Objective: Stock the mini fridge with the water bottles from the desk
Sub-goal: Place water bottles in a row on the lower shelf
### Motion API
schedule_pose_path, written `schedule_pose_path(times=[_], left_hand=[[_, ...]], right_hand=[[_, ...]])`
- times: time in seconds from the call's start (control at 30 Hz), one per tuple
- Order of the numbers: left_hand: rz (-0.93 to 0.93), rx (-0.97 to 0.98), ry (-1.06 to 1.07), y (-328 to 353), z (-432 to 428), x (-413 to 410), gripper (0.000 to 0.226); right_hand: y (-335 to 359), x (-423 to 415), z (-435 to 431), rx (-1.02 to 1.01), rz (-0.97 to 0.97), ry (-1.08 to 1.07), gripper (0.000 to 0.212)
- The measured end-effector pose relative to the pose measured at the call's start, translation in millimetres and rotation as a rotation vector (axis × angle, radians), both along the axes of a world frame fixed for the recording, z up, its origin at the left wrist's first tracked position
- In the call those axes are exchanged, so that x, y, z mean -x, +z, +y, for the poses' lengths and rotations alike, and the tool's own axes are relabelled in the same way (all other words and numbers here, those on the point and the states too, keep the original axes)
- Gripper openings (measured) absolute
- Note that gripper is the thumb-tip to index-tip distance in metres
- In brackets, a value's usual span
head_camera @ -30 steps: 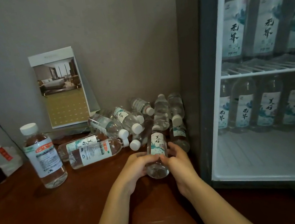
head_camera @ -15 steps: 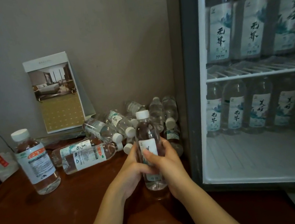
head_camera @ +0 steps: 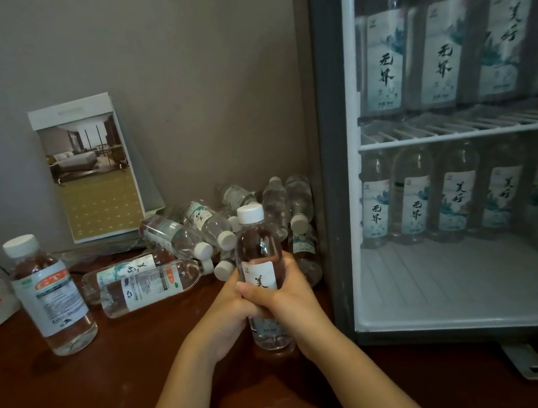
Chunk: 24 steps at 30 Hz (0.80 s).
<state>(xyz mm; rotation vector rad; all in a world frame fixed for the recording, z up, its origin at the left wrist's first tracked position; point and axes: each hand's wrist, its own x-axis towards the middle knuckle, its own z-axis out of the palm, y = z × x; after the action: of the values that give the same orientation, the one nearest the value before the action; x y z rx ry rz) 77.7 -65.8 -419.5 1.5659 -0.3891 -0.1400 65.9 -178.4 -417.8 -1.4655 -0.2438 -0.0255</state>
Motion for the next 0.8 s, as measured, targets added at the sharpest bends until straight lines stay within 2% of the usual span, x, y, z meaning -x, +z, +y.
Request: schedule_pose_path(times=[0.13, 0.27, 0.5, 0.8], left_hand=[[0.012, -0.017, 0.026, 0, 0, 4, 0.070], [0.019, -0.052, 0.053, 2, 2, 18, 0.070], [-0.140, -0.146, 0.081, 30, -4, 57, 0.063], [-0.373, -0.160, -0.032, 81, -60, 102, 0.079]], right_hand=[[-1, 3, -1, 0.058, -0.013, -0.005, 0.056], [1, 13, -5, 0.201, -0.100, -0.006, 0.051], [20, 47, -21, 0.260, -0.250, 0.017, 0.056], [70, 110, -90, 0.231, -0.431, -0.051, 0.055]])
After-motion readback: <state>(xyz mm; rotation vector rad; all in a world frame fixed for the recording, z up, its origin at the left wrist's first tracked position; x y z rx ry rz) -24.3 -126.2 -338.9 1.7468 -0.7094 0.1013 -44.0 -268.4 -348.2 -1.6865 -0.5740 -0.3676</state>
